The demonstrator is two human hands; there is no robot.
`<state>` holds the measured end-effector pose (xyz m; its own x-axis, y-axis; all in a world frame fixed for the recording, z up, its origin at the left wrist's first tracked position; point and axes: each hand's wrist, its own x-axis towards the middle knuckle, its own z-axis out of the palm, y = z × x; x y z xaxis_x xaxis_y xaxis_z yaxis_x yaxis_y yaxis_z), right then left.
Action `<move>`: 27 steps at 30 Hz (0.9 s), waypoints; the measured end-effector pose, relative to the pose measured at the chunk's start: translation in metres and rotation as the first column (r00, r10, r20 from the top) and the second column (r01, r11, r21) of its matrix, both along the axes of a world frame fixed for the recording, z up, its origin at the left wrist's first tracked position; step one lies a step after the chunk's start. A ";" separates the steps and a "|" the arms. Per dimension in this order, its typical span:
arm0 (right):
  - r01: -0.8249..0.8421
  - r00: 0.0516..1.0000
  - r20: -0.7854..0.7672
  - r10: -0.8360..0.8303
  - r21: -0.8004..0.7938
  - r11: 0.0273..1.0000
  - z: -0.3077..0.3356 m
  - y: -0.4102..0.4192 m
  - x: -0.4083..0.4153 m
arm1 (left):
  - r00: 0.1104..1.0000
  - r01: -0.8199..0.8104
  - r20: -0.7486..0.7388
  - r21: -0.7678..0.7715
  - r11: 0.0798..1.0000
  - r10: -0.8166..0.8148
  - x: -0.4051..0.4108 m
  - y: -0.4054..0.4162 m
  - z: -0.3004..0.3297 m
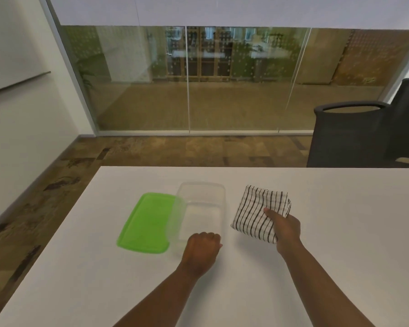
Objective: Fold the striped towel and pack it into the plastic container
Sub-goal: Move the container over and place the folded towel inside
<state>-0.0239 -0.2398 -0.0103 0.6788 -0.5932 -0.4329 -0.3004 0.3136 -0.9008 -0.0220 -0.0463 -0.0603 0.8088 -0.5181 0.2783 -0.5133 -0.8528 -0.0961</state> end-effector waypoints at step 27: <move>-0.498 0.867 0.092 0.490 0.196 0.845 0.000 0.021 0.022 | 0.381 -0.799 -0.740 -0.565 0.206 -0.554 0.060 0.008 0.031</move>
<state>-0.0020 -0.2184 -0.0101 0.8763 -0.0751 -0.4760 -0.4327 0.3118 -0.8459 0.0381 -0.0378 -0.0292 0.8516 -0.3305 -0.4068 0.4408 0.0315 0.8971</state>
